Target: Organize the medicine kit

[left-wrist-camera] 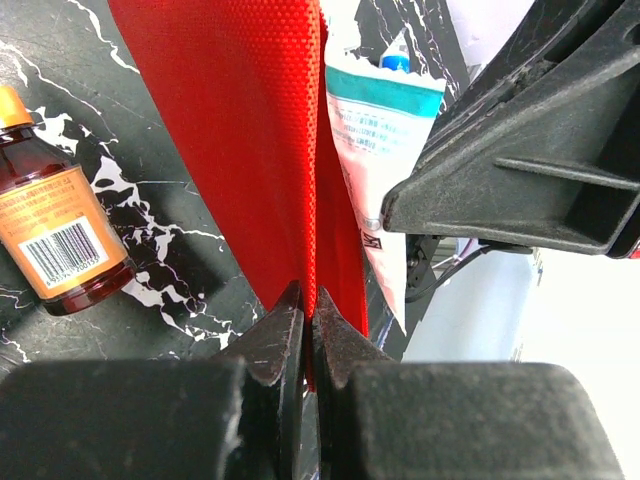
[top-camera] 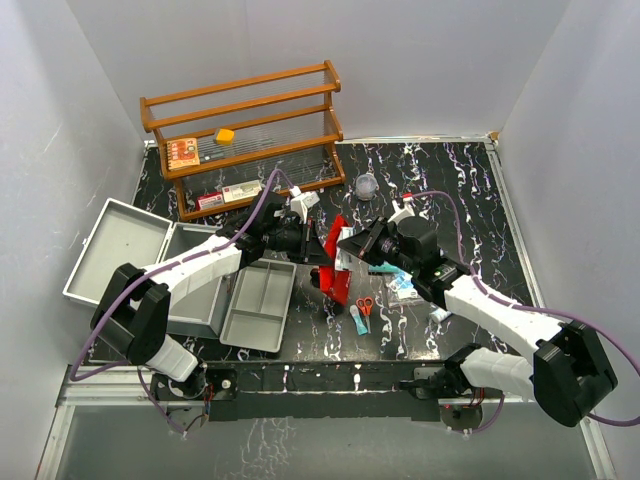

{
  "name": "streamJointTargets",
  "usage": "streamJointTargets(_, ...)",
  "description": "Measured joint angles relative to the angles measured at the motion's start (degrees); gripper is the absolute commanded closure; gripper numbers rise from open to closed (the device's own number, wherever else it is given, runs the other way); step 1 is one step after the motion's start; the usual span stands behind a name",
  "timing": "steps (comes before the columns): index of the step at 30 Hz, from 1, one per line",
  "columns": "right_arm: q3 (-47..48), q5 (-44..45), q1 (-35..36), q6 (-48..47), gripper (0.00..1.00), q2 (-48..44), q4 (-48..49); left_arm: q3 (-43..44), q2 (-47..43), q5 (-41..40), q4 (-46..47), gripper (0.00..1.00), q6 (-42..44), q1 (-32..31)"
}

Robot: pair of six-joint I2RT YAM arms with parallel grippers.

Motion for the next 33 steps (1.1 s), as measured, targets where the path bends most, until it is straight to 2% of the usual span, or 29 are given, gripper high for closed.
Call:
streamJointTargets(20,0.02,-7.67,0.00,0.70,1.00,-1.36,6.03,-0.07,0.00,0.87,1.66,1.00,-2.12,0.00)
streamJointTargets(33,0.02,-5.77,0.00,1.75,1.00,-1.25,8.24,-0.13,-0.02,1.81,2.45,1.00,-3.45,0.00)
